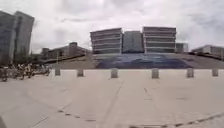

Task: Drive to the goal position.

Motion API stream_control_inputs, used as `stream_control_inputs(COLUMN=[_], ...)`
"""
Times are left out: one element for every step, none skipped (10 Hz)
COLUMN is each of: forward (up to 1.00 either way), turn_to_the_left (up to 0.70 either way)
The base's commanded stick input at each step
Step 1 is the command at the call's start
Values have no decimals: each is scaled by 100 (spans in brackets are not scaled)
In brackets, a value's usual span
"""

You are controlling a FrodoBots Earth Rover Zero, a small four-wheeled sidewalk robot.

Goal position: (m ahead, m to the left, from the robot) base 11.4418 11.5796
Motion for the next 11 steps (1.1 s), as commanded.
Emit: stream_control_inputs(forward=[100,100,100,100,100,100,100,100,100,100,100], turn_to_the_left=[3,3,3,3,3,3,17,31,37,35,10])
